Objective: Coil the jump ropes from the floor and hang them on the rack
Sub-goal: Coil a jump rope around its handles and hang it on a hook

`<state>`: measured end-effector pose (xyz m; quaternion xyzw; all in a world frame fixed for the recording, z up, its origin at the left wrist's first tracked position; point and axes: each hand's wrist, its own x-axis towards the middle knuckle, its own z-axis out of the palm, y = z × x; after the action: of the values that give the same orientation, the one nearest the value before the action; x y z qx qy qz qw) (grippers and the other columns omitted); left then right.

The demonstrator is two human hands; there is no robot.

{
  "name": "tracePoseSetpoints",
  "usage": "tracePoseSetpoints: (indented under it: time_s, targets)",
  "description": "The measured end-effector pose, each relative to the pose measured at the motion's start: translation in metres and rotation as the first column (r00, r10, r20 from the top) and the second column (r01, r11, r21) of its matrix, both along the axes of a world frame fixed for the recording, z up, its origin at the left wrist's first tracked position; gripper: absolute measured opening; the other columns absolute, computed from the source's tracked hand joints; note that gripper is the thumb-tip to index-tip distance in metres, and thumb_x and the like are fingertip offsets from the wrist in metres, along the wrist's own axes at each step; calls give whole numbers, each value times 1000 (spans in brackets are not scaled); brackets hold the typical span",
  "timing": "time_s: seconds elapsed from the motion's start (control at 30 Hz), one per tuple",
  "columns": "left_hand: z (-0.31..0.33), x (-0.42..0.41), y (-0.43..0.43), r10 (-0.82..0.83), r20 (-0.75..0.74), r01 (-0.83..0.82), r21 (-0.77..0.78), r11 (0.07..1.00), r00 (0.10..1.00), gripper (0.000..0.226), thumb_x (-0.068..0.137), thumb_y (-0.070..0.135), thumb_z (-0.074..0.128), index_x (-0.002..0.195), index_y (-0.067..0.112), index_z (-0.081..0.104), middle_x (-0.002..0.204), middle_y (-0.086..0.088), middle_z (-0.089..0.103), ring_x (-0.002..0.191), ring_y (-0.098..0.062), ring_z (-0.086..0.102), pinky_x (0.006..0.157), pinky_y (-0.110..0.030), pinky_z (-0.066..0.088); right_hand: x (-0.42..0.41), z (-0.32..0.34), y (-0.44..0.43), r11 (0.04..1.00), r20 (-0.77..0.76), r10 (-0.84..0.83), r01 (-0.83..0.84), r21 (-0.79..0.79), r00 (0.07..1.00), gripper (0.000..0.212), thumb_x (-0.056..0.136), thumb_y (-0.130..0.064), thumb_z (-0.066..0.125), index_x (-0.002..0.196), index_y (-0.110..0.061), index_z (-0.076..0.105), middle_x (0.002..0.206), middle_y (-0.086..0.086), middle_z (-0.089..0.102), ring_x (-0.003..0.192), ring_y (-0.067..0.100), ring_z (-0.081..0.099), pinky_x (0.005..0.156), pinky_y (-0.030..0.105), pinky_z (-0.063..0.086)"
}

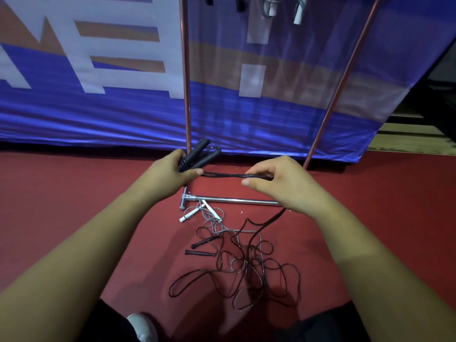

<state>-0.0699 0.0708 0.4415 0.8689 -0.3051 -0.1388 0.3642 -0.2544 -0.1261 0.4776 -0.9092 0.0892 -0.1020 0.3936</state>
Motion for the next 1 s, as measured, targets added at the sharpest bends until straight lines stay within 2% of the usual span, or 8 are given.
tracePoseSetpoints:
  time_s: [0.2, 0.3, 0.37, 0.43, 0.57, 0.73, 0.87, 1.0]
  targets:
    - [-5, -23, -13, -192, 151, 147, 265, 953, 970, 46, 73, 65, 73, 86, 26, 51, 76, 4, 60, 68, -14, 55, 59, -31, 42, 4, 6, 9, 999, 70, -23, 25, -20, 997, 21, 89, -35, 67, 77, -20, 74, 73, 5, 70, 73, 28, 62, 69, 39, 50]
    - [-13, -37, -21, -318, 137, 250, 368, 895, 938, 58, 63, 75, 74, 86, 27, 51, 73, 7, 60, 67, -11, 56, 60, -32, 43, 7, 7, 11, 999, 72, -41, 43, -33, 997, 24, 90, -33, 67, 72, -18, 73, 66, 3, 68, 59, 15, 55, 63, 33, 45]
    - [-17, -48, -27, -389, 185, 275, 447, 851, 903, 55, 68, 70, 74, 79, 25, 46, 69, 8, 56, 66, -14, 54, 58, -31, 38, 8, 8, 11, 998, 47, -47, 49, -43, 998, 24, 89, -32, 68, 70, -19, 72, 63, -3, 66, 56, 9, 52, 60, 28, 43]
    - [-18, -57, -32, -443, 213, 303, 477, 825, 871, 40, 77, 55, 73, 81, 25, 48, 70, 7, 55, 74, -21, 57, 61, -29, 38, 9, 7, 9, 997, 29, -45, 47, -59, 999, 23, 89, -34, 69, 73, -18, 73, 68, 1, 68, 66, 17, 59, 65, 32, 46]
    - [-14, -62, -30, -602, 103, 496, 467, 732, 792, 23, 79, 30, 68, 79, 30, 44, 67, 8, 53, 69, -18, 53, 61, -27, 37, 10, 3, -5, 996, 36, -68, 70, -60, 997, 18, 85, -34, 73, 78, -17, 76, 73, 0, 71, 75, 18, 64, 74, 34, 50]
    - [-5, -64, -22, -656, -136, 669, 99, 737, 742, 13, 78, 20, 65, 85, 26, 56, 68, 10, 51, 58, -8, 45, 56, -25, 38, 11, -9, -24, 986, 9, -111, 109, 124, 994, 15, 79, -26, 81, 75, -13, 74, 57, -8, 61, 53, 4, 48, 58, 23, 42]
    - [2, -69, -19, -609, -316, 505, -353, 787, 728, 26, 82, 27, 67, 102, 17, 55, 67, -1, 49, 57, -19, 41, 49, -27, 33, 17, -25, -33, 977, -58, -45, 56, 205, 997, 19, 85, -5, 68, 76, -21, 71, 75, 16, 68, 68, 17, 57, 68, 32, 46]
    - [10, -70, -18, -558, -340, 339, -525, 780, 757, 44, 88, 42, 58, 127, 27, 42, 64, -14, 51, 54, -22, 39, 48, -28, 30, 14, -28, -26, 935, -112, 43, -1, 354, 993, 26, 100, -7, 53, 78, -15, 65, 67, 7, 61, 62, 14, 56, 69, 36, 47]
